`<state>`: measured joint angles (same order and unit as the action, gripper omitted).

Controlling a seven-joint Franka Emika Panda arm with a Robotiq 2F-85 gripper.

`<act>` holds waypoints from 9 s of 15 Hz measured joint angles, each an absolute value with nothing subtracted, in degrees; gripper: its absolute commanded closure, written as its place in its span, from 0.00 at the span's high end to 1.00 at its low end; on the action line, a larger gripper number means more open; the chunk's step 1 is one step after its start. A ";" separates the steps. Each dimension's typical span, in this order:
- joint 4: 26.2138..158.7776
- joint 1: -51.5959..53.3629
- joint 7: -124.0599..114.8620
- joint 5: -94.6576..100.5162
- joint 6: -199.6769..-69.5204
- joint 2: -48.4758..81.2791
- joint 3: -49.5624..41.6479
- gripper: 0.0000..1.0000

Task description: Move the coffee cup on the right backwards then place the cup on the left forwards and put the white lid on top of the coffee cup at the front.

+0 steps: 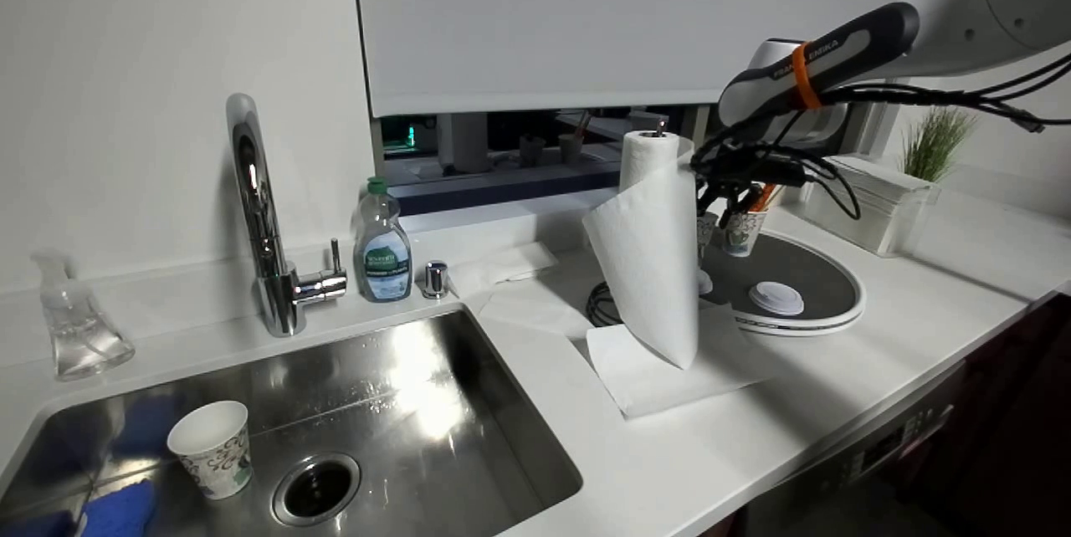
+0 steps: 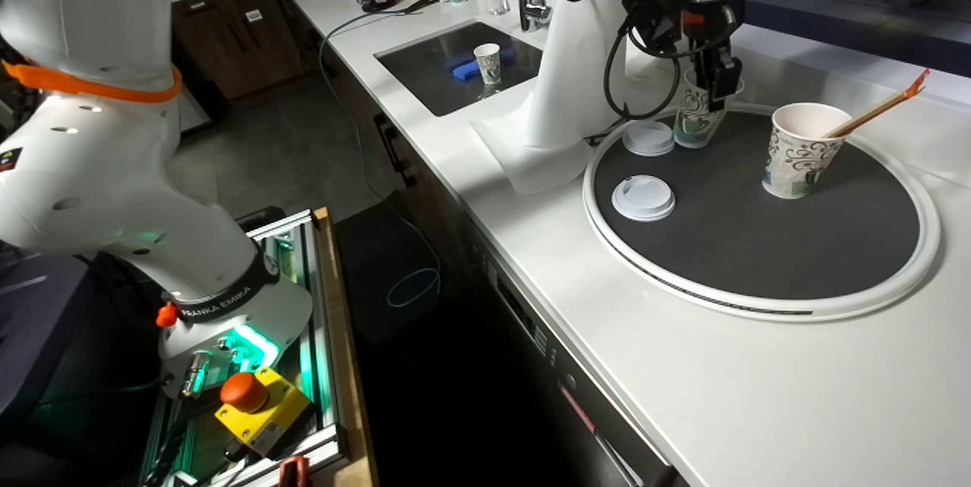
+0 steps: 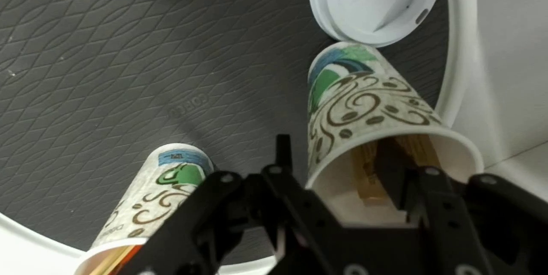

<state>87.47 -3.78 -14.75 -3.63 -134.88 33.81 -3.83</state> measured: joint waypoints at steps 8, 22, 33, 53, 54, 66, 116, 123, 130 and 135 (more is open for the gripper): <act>87.15 -3.70 -15.91 -3.55 -134.88 33.35 -4.71 0.01; 114.84 -2.53 -35.81 7.84 -135.66 13.87 -15.51 0.01; 120.48 -6.62 -65.06 27.55 -140.01 7.04 -20.93 0.01; 107.54 -7.30 -61.75 9.08 -151.34 23.73 -15.04 0.43; 107.40 -7.30 -60.82 8.20 -151.01 23.91 -15.03 0.52; 109.21 -6.23 -42.83 7.70 -150.26 13.08 -13.59 1.00; 126.78 -11.06 30.71 -5.38 -153.52 14.56 -2.58 1.00; 128.60 -12.53 33.75 -5.37 -156.90 16.76 -1.69 0.83; 130.13 -13.74 36.38 -5.21 -162.91 16.97 -0.73 1.00; 129.56 -13.62 35.81 -2.74 -162.91 17.06 -0.52 0.83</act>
<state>129.56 -13.62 35.81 -2.74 -162.91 17.06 -0.52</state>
